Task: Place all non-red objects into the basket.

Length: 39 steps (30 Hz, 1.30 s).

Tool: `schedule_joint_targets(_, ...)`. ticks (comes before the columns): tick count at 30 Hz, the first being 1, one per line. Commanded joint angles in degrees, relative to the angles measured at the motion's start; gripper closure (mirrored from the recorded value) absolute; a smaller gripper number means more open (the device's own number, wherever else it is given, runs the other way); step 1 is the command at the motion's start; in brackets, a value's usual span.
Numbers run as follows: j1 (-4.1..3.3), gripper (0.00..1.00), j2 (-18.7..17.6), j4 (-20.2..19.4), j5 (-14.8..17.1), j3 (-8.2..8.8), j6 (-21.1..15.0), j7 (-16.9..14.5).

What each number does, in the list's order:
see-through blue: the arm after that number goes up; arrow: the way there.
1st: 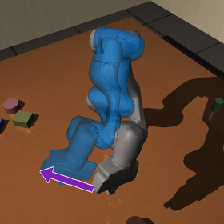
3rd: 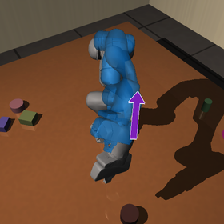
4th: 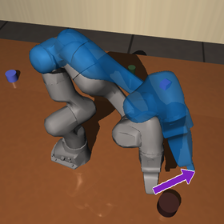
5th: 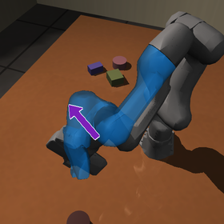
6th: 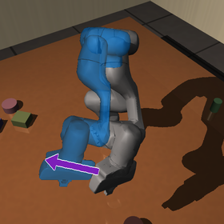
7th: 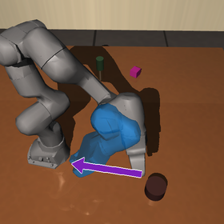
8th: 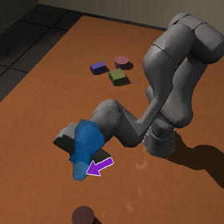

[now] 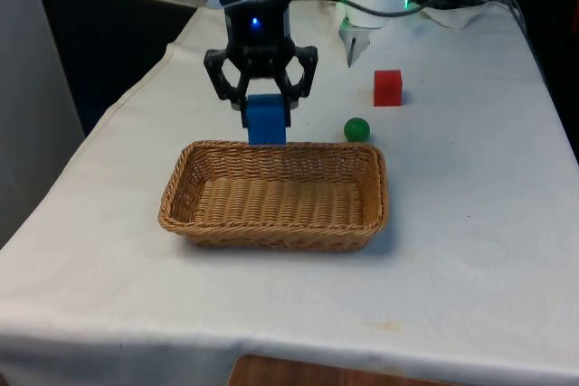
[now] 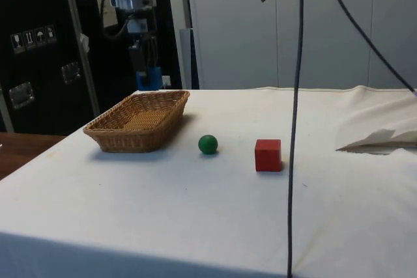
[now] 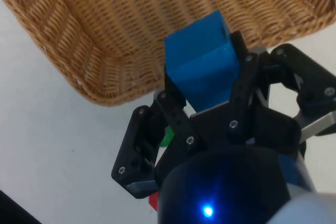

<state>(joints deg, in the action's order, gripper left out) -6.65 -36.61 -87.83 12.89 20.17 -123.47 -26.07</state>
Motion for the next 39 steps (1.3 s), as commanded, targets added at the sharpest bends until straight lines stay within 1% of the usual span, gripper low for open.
schedule_joint_targets(1,0.57,0.98,-1.32,1.32,1.09,-0.4,0.57,-0.23)
schedule_joint_targets(2,0.63,0.98,-1.83,1.83,1.43,-0.4,0.57,-0.34)
schedule_joint_targets(3,0.11,0.98,-1.15,1.03,0.86,0.0,0.0,-0.11)
schedule_joint_targets(4,0.69,0.98,-2.46,2.29,1.89,-0.4,0.46,-0.4)
schedule_joint_targets(8,0.86,0.98,-5.16,4.53,3.67,-0.34,0.17,-0.74)
schedule_joint_targets(9,0.86,0.98,-5.56,4.93,3.95,-0.34,0.17,-0.86)
schedule_joint_targets(10,0.52,0.98,-5.21,4.47,3.55,0.0,-0.06,-0.63)
schedule_joint_targets(11,0.92,0.98,-6.47,5.67,4.35,-0.29,0.06,-0.86)
schedule_joint_targets(18,0.92,0.98,-8.77,7.45,5.1,-0.17,-0.46,-0.74)
schedule_joint_targets(19,0.69,0.98,-8.31,7.05,4.81,0.06,-0.4,-0.69)
schedule_joint_targets(20,0.97,0.98,-9.05,7.62,5.21,-0.23,-0.63,-0.74)
schedule_joint_targets(22,1.03,0.98,-10.08,8.31,5.67,-0.29,-0.92,-0.74)
schedule_joint_targets(27,1.09,0.98,-12.2,9.85,6.47,-0.23,-1.6,-0.74)
schedule_joint_targets(28,0.8,0.98,-11.97,9.57,6.19,0.06,-1.55,-0.63)
schedule_joint_targets(29,1.09,0.98,-12.61,10.2,6.59,-0.23,-1.66,-0.74)
schedule_joint_targets(30,1.15,0.98,-12.95,10.49,6.65,-0.29,-1.72,-0.69)
schedule_joint_targets(33,1.15,0.98,-13.81,11.23,6.99,-0.17,-1.83,-0.63)
schedule_joint_targets(35,1.03,0.98,-14.38,11.86,7.05,-0.06,-1.72,-0.57)
schedule_joint_targets(36,0.92,0.98,-14.15,11.46,6.88,0.06,-1.78,-0.63)
schedule_joint_targets(37,1.03,0.98,-14.61,11.97,7.05,-0.11,-1.78,-0.57)
schedule_joint_targets(39,1.03,0.98,-14.95,12.2,7.05,-0.11,-1.83,-0.52)
